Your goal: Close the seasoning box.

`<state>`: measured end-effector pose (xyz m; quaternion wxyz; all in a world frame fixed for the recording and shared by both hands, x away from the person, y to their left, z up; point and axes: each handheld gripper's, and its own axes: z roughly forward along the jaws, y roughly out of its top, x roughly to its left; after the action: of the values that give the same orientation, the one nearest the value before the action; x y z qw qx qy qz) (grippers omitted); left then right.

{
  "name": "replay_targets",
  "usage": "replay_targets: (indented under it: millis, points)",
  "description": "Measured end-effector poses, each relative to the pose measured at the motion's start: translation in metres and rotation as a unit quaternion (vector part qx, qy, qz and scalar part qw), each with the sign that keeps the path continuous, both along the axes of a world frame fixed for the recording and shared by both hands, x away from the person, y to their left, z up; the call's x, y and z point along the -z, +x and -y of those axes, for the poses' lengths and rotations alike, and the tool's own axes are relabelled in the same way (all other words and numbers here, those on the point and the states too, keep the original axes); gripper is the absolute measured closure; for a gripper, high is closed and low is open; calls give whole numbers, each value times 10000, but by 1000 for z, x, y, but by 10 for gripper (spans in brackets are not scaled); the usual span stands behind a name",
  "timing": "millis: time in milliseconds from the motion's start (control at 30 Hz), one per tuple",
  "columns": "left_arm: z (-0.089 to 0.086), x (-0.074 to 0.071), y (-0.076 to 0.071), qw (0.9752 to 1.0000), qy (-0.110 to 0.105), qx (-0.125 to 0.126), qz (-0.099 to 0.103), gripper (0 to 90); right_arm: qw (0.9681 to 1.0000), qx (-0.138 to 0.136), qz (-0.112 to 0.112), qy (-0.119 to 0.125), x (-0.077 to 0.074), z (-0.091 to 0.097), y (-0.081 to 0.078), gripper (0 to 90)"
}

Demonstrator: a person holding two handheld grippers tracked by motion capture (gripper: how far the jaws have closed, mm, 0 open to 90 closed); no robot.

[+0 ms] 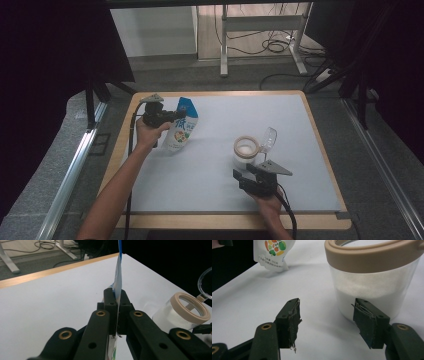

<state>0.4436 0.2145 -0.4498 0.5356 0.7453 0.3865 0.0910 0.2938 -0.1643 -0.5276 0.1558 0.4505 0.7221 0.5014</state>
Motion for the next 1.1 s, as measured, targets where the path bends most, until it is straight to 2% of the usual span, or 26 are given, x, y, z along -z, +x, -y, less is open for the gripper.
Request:
replay_targets:
  millis: [500,733,833,967,1000,1033,1100]
  points:
    - [-34,8,-33,9991,215,-290,200,882,10000,53,58,15,-3,2,-1,384]
    - [-50,20,-43,9990,109,-402,153,875,9999,61,78,15,-3,1,-2,382]
    - [-52,22,-44,9991,93,-389,152,866,9999,64,81,10,-3,2,-2,382]
    - [-50,23,-44,9990,134,-367,196,826,9999,78,67,24,-3,2,-1,379]
    - [-50,23,-44,9990,139,-351,226,779,9999,78,74,15,-3,2,-1,378]
    - [-49,23,-44,9989,149,-356,265,779,9999,78,74,15,-3,2,-1,378]
    - [-47,23,-45,9989,132,-333,303,696,9999,75,65,21,-3,3,-1,378]
